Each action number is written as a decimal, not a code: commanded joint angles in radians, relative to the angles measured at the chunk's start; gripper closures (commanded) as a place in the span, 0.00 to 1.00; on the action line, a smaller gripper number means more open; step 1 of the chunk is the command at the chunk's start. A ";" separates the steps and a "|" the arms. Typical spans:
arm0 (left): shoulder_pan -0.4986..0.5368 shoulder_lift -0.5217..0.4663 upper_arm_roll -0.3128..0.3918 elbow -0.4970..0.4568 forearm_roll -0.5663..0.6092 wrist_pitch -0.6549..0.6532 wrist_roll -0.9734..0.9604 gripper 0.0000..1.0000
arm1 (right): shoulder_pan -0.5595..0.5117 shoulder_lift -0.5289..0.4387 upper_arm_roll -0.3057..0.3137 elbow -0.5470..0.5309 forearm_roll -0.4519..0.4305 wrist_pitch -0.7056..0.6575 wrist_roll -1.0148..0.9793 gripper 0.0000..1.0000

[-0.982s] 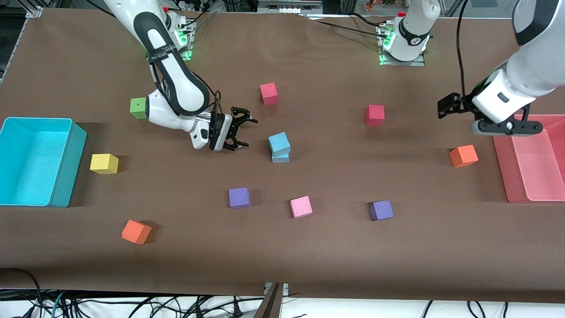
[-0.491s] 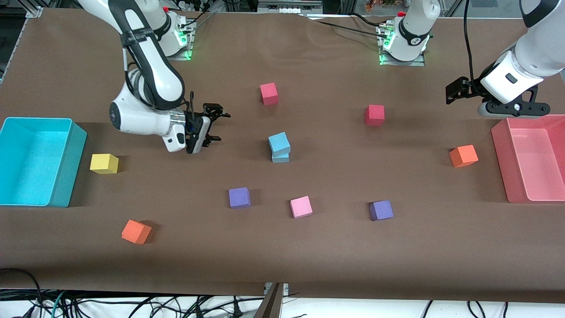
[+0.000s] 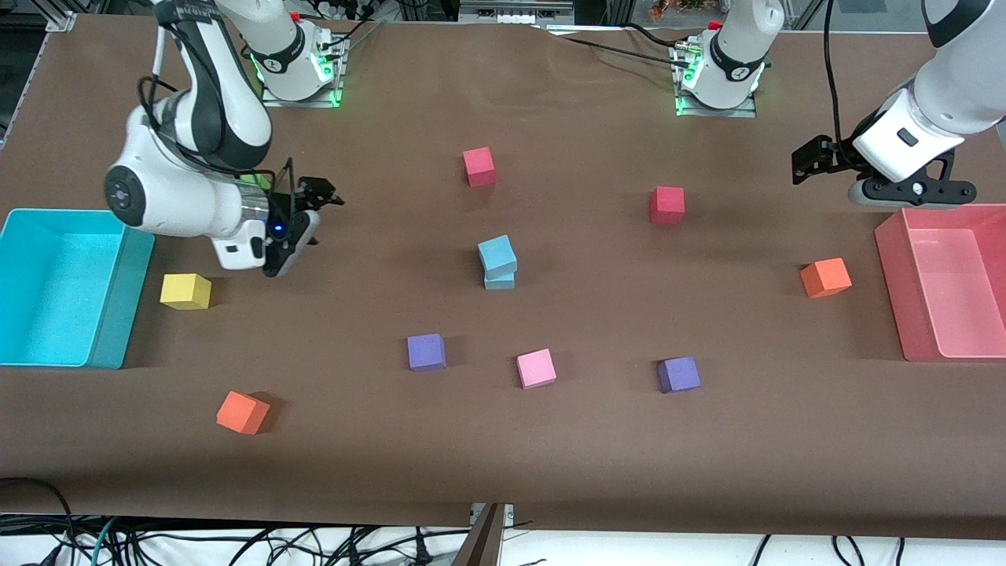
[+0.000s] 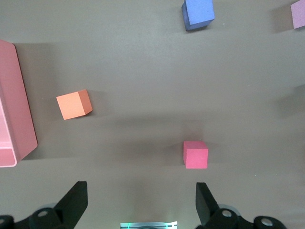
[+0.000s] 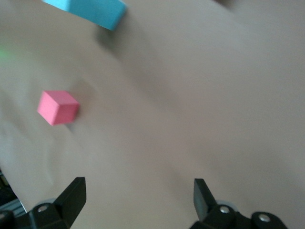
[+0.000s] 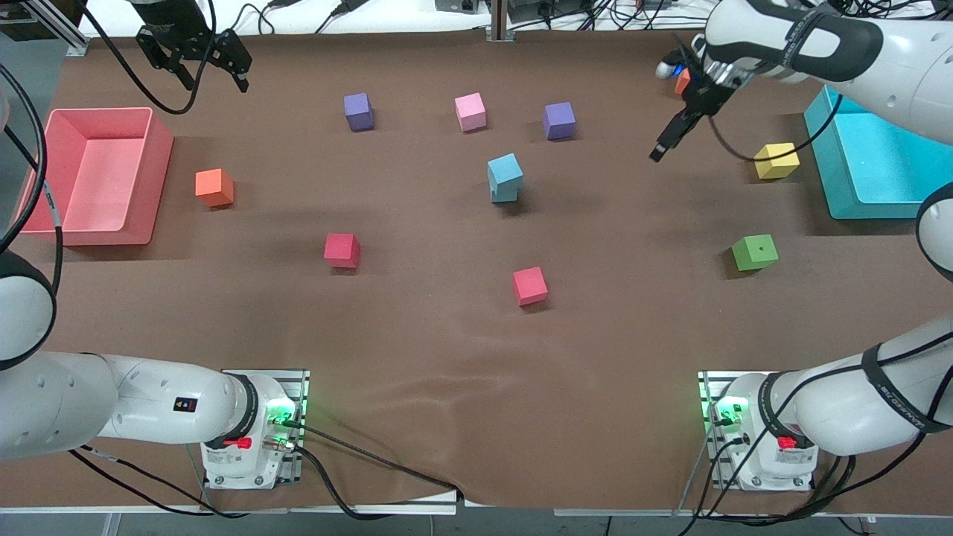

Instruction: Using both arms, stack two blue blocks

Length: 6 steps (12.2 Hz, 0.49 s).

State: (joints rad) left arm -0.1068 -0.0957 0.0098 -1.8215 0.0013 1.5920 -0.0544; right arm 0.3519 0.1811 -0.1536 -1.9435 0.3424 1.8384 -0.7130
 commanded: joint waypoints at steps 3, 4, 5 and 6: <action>-0.004 -0.033 -0.010 -0.021 0.058 -0.006 -0.005 0.00 | -0.031 -0.037 0.006 0.202 -0.299 -0.110 0.478 0.00; -0.002 -0.035 -0.011 -0.013 0.058 -0.013 -0.004 0.00 | -0.034 -0.043 0.012 0.219 -0.325 -0.117 0.591 0.00; -0.001 -0.033 -0.010 -0.013 0.058 -0.012 -0.004 0.00 | -0.047 -0.063 0.022 0.222 -0.330 -0.113 0.666 0.00; -0.002 -0.033 -0.010 -0.015 0.058 -0.012 -0.005 0.00 | -0.091 -0.084 0.041 0.224 -0.326 -0.107 0.681 0.00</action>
State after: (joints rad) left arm -0.1085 -0.1088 0.0050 -1.8245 0.0320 1.5890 -0.0556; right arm 0.3221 0.1362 -0.1525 -1.7267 0.0348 1.7463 -0.1133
